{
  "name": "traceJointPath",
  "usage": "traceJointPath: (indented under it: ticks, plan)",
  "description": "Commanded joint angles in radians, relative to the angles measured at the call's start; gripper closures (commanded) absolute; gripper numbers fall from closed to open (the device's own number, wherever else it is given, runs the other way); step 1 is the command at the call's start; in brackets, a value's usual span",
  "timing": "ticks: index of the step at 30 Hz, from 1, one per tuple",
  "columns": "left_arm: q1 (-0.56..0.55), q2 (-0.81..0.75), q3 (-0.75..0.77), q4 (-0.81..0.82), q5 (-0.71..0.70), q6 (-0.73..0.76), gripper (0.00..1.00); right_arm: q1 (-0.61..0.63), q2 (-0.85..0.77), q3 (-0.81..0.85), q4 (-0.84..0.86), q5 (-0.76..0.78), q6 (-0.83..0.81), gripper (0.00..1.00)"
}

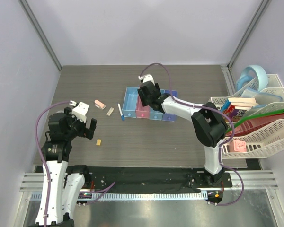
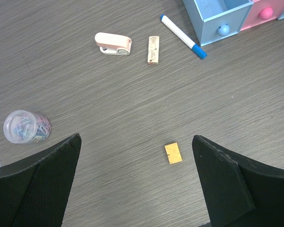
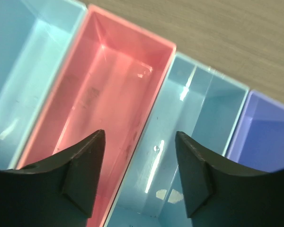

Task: Sort the stationery into containers
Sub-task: Move the storage box to the center of the board, then pick up the stationery from the center of the board.

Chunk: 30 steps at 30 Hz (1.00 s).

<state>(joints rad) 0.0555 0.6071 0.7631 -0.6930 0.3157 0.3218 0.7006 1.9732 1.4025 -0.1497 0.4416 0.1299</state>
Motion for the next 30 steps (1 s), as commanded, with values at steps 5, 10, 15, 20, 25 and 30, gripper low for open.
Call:
traceJointPath:
  ticks: [5, 10, 15, 20, 25, 30]
  plan:
    - [0.004, -0.007, -0.008, 0.016, 0.020, 0.002, 0.00, 0.008, -0.126, 0.210, -0.143, -0.061, -0.231, 0.20]
    - [0.004, 0.003, -0.022, 0.033, 0.059, 0.019, 0.00, -0.036, -0.256, 0.155, -0.203, -0.018, -0.288, 0.15]
    - [0.004, 0.074, -0.027, 0.075, 0.149, 0.059, 0.00, -0.193, -0.373, 0.058, -0.269, -0.150, -0.311, 0.14]
    - [-0.002, 0.238, -0.008, 0.176, 0.217, 0.077, 0.00, -0.335, -0.442, -0.054, -0.310, -0.202, -0.383, 0.14]
    - [-0.029, 0.428, 0.053, 0.361, 0.220, 0.013, 0.00, -0.398, -0.468, -0.138, -0.340, -0.228, -0.411, 0.14]
    - [-0.084, 0.627, 0.134, 0.458, 0.175, -0.043, 0.00, -0.408, -0.497, -0.183, -0.360, -0.310, -0.392, 0.15]
